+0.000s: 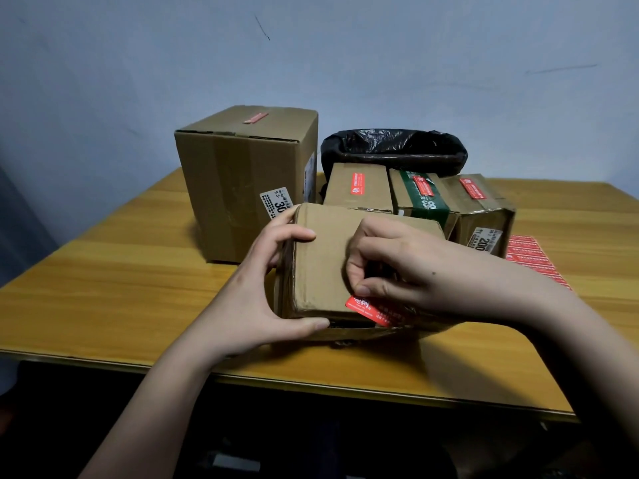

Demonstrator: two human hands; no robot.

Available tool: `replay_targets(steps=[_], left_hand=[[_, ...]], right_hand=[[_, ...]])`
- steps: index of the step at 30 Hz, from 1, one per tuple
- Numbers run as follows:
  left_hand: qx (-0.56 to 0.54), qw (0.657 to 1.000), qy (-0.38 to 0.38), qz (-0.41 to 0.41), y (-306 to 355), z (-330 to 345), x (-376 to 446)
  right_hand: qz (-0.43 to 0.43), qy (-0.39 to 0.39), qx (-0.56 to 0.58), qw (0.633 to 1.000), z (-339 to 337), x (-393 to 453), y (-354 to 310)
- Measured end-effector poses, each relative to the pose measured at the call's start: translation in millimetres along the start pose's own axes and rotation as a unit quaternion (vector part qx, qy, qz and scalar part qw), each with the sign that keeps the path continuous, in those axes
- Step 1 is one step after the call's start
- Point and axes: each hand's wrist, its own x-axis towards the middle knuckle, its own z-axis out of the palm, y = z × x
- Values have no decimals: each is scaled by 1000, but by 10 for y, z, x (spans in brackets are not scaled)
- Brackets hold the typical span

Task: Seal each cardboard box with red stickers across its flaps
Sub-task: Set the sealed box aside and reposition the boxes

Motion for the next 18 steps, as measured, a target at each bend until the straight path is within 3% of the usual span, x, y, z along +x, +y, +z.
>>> replay_targets(steps=[18], left_hand=[[-1,1000,-7,-7,-17,-9,21]], right_hand=[[33,-37,50,998,-100,-24,-34]])
